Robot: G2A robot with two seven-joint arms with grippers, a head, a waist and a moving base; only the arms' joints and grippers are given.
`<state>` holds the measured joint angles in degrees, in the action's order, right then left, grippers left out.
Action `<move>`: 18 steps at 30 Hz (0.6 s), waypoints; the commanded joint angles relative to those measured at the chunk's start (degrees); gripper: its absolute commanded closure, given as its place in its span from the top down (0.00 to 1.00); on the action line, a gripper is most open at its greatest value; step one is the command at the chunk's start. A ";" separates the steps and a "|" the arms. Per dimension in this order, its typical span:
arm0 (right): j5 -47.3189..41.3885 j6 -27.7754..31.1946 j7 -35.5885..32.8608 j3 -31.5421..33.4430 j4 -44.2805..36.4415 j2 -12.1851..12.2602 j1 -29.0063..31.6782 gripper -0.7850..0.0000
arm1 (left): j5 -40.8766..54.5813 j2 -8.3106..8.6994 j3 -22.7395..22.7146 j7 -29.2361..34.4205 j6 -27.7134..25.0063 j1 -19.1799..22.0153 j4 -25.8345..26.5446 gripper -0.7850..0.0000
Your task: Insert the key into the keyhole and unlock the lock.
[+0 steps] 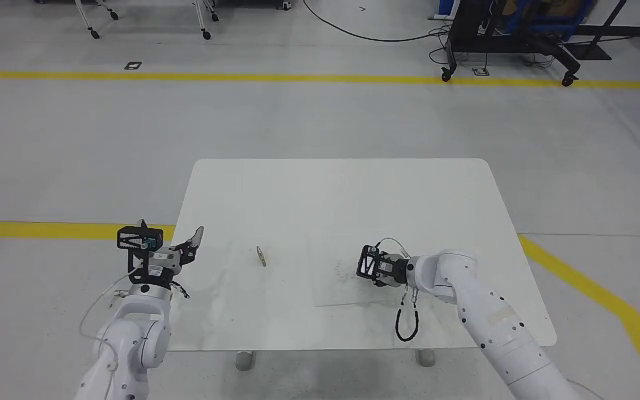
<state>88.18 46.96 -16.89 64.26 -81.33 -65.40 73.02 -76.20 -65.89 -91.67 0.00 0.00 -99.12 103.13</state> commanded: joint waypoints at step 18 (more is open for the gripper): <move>-1.93 -2.18 9.97 6.67 -5.78 1.73 5.99 0.00 | 0.00 0.00 0.00 0.00 0.00 0.00 0.00 1.00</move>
<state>86.25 44.78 -6.92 70.93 -87.11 -63.68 79.01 -76.20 -65.89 -91.67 0.00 0.00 -99.12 103.13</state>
